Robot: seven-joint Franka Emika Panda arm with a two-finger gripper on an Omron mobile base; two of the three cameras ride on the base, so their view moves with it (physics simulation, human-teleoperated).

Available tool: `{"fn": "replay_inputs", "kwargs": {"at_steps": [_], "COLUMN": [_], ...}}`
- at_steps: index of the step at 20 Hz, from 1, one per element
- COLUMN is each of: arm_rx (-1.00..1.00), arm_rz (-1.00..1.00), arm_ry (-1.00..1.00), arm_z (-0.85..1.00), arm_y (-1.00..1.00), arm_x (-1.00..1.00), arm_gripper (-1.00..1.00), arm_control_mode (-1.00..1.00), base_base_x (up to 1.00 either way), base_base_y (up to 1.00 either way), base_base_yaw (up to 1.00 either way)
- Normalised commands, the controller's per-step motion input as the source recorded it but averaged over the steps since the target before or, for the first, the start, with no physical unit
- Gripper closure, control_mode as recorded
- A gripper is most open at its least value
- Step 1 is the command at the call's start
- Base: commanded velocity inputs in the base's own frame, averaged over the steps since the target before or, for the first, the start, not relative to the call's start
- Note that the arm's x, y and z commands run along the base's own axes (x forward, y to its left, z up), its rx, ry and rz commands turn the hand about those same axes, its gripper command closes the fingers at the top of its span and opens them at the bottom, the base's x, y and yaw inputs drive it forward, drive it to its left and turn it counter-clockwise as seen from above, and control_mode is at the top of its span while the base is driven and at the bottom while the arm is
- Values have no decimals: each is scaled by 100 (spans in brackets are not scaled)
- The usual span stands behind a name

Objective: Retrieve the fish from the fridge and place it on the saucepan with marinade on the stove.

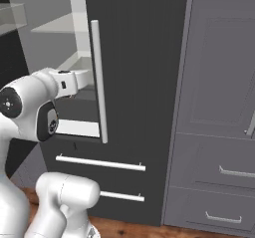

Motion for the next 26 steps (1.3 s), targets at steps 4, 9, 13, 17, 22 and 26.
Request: {"fn": "replay_inputs", "kwargs": {"at_steps": [4,9,13,17,22,26], "arm_rx": [0,0,0,0,0,0], "arm_rz": [0,0,0,0,0,0], "arm_ry": [0,0,0,0,0,0], "arm_z": [-9,-6,-10,-18,-24,-28], "arm_y": [0,0,0,0,0,0], "arm_x": [44,47,52,59,71,80], "arm_gripper": [-100,-100,-100,-100,-100,-100], "arm_control_mode": [-100,-100,-100,-100,-100,-100], "base_base_x": [0,0,0,0,0,0], "base_base_y": [0,0,0,0,0,0], "base_base_yaw": [0,0,0,0,0,0]}}
